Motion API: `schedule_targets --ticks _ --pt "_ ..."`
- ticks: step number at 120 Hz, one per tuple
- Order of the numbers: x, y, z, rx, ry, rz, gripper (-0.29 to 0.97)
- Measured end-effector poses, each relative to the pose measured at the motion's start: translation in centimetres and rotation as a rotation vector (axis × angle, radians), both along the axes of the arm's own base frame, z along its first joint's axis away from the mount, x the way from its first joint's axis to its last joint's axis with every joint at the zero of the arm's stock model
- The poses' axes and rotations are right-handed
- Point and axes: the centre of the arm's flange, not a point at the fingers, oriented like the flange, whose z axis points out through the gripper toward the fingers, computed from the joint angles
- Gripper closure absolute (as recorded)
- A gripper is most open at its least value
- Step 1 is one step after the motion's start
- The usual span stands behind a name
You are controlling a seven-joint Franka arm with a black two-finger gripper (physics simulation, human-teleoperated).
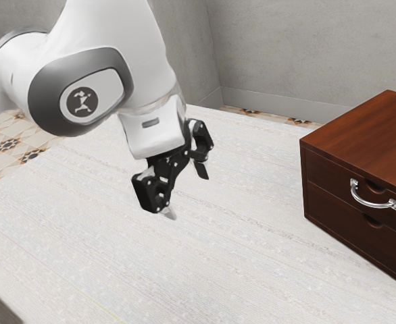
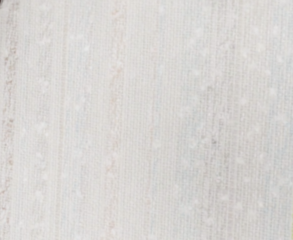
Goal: Pull the drawer handle with one arm to open the drawer
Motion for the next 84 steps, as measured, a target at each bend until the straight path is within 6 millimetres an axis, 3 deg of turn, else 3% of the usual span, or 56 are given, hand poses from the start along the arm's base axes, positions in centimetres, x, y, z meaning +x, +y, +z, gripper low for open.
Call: schedule_targets --ticks 21,38,65,84 --pt "0.9 -3.8 -0.6 -0.011 -0.069 -0.139 0.00" --pt "2.7 -5.6 -1.7 -0.055 -0.106 -0.199 0.02" --pt "5.7 -8.6 -2.7 -0.097 -0.204 -0.295 0.24" --pt "7.4 -10.4 -3.2 -0.121 -0.264 -0.347 0.33"
